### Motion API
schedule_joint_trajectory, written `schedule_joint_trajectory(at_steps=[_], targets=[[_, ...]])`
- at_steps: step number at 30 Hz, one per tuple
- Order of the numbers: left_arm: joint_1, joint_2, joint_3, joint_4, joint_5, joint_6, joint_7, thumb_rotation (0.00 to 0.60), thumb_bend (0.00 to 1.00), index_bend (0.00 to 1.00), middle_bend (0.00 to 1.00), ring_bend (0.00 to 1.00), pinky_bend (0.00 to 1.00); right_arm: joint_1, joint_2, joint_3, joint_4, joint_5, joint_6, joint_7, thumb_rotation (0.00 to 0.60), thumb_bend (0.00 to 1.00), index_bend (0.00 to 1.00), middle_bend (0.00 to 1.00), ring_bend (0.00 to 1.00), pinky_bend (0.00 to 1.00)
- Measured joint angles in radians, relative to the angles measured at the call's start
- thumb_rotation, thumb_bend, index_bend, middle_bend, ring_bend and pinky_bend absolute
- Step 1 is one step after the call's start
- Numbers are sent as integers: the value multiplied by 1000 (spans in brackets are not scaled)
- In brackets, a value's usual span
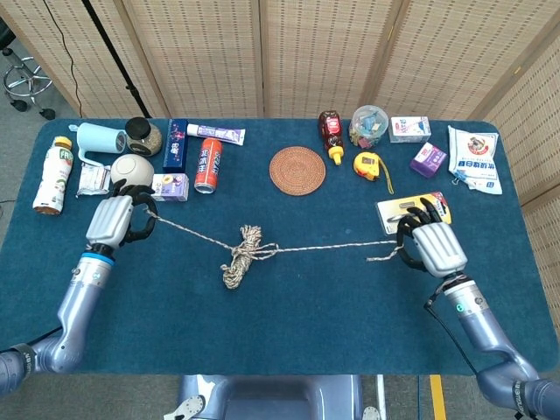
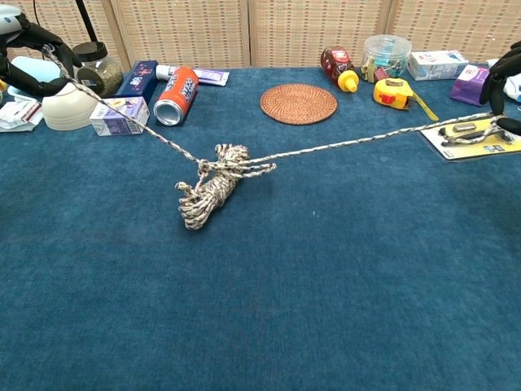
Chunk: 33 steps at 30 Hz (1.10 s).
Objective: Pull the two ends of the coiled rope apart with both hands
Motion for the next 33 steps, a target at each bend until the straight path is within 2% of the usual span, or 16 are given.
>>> schedule_joint_trajectory(at_steps=[12, 33], targets=[[-1, 2, -1, 11, -10, -4, 2, 600, 499, 688, 287, 188, 0, -23, 23, 12, 31, 22, 10, 16, 600, 488, 686, 379, 196, 0], [-1, 14, -11, 27, -20, -9, -8, 600, 497, 688, 287, 188, 0, -39, 63, 31, 19, 19, 36, 11, 600, 488, 686, 379, 197, 0]])
